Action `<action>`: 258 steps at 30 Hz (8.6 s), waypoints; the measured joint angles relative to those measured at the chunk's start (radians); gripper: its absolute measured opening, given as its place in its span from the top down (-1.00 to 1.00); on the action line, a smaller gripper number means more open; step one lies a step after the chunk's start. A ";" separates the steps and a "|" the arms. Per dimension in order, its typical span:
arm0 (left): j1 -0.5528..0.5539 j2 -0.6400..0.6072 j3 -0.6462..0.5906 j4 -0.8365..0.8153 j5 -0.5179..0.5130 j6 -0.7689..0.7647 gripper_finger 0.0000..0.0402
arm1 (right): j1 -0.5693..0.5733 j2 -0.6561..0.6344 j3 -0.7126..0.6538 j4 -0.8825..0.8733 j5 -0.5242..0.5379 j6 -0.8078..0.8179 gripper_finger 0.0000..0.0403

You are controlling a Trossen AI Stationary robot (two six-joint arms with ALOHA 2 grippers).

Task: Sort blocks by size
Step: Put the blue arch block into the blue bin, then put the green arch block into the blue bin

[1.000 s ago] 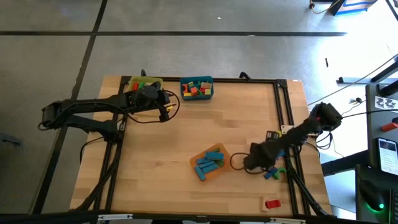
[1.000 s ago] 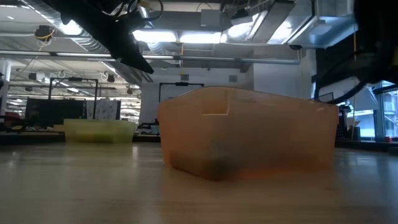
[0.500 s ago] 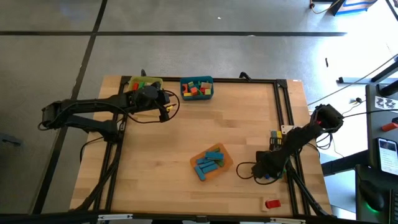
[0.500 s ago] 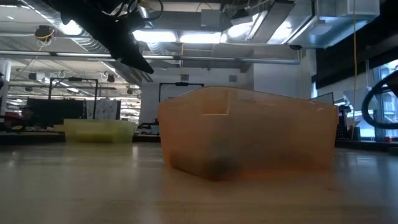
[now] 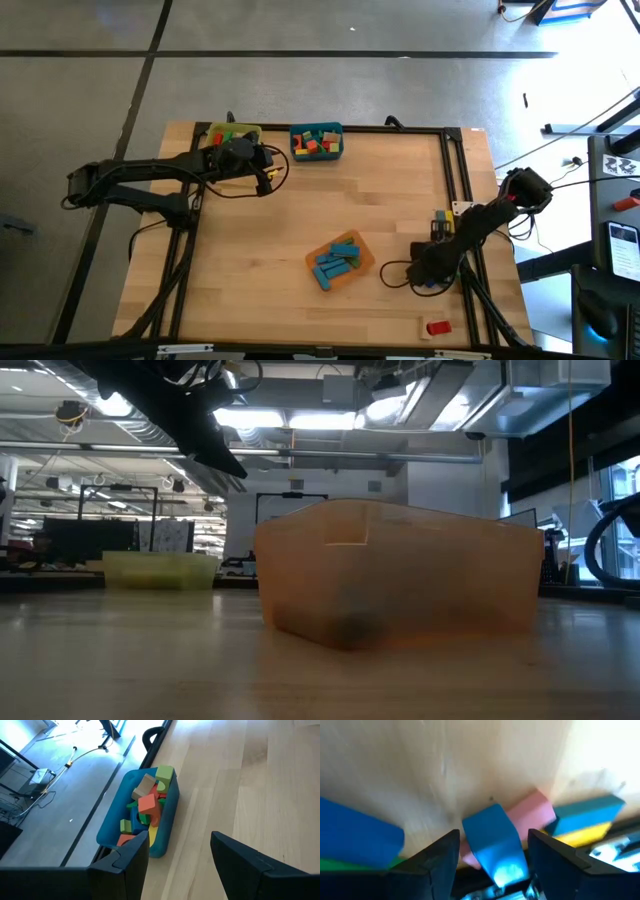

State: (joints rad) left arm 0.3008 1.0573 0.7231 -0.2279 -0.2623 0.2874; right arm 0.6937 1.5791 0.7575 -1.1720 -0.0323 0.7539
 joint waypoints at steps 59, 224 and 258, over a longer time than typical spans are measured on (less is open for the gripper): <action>0.000 0.000 0.000 0.001 0.000 0.000 0.02 | -0.043 0.001 0.161 -0.224 0.102 0.088 0.31; -0.001 0.023 0.000 0.079 0.137 0.000 0.02 | -0.215 -0.278 0.141 0.096 -0.032 0.234 -0.32; -0.001 0.023 0.000 0.082 0.137 0.000 0.02 | 0.288 -0.248 0.078 -0.006 -0.092 0.154 -0.32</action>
State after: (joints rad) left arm 0.3000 1.0801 0.7227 -0.1459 -0.1250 0.2874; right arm 0.9821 1.3308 0.8356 -1.1777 -0.1247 0.9080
